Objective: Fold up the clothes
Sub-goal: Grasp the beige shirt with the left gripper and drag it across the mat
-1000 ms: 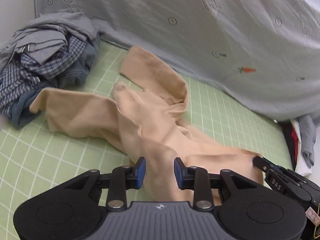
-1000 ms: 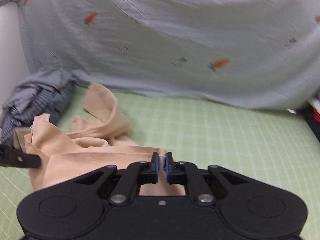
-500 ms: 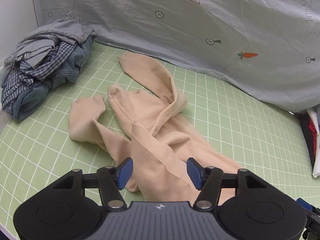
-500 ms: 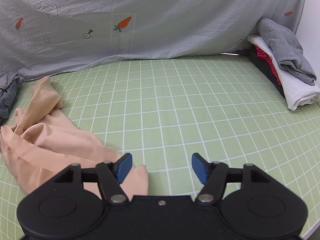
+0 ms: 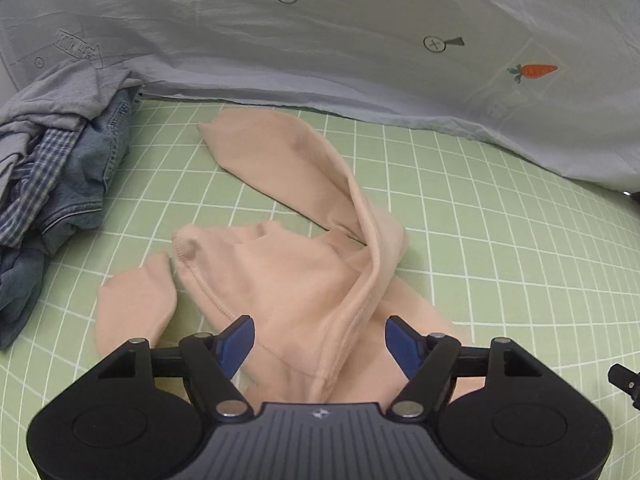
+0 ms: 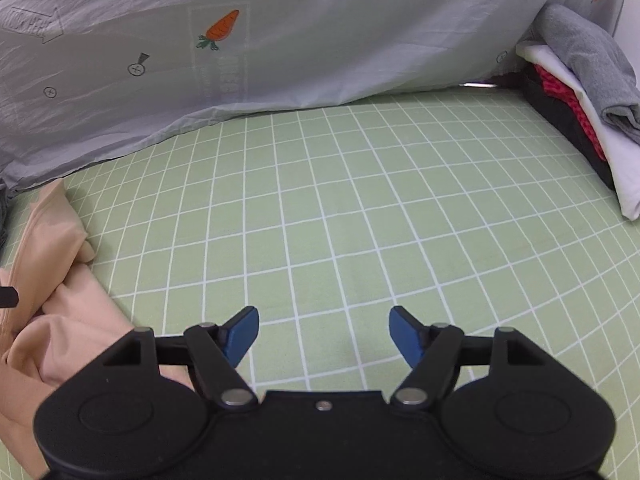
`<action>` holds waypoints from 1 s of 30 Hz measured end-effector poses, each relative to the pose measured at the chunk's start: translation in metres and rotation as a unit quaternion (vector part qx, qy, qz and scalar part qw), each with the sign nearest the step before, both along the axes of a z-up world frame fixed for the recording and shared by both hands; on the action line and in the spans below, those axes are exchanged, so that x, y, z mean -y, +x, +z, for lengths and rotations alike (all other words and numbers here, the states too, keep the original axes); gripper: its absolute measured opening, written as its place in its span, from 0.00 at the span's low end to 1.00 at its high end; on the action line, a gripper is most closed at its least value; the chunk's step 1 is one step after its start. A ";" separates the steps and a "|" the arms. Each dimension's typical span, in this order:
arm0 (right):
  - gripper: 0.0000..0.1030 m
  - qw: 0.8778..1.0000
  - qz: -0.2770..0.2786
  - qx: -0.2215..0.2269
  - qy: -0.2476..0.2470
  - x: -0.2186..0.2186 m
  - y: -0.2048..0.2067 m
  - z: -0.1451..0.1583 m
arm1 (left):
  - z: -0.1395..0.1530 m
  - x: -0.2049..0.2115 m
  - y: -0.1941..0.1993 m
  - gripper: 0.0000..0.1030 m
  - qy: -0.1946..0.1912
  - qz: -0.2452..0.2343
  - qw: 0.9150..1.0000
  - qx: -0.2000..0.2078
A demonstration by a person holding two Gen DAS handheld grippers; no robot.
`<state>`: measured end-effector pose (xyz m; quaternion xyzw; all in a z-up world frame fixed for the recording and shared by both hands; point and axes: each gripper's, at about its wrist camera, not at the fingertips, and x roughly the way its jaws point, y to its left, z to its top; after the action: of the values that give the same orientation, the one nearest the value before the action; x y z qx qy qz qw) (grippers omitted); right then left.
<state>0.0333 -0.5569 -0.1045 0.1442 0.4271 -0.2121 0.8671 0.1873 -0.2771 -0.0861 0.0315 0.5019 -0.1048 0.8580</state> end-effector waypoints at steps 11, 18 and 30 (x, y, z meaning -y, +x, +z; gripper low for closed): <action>0.71 0.999 -0.025 -0.021 0.004 0.018 -0.011 -0.014 | -0.018 0.073 0.013 0.02 -0.066 -0.070 0.995 -0.012; 0.70 0.998 -0.067 -0.001 -0.003 0.045 -0.033 -0.004 | 0.016 0.119 -0.031 0.02 -0.149 -0.129 0.980 0.016; 0.70 0.999 -0.034 0.007 -0.006 0.030 -0.033 -0.001 | 0.051 -0.037 -0.035 0.07 -0.155 0.132 0.974 0.098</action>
<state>0.0002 -0.5865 -0.1054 0.1552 0.4146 -0.2433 0.8630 0.1528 -0.2405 -0.0355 -0.1578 0.3924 -0.0633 0.9039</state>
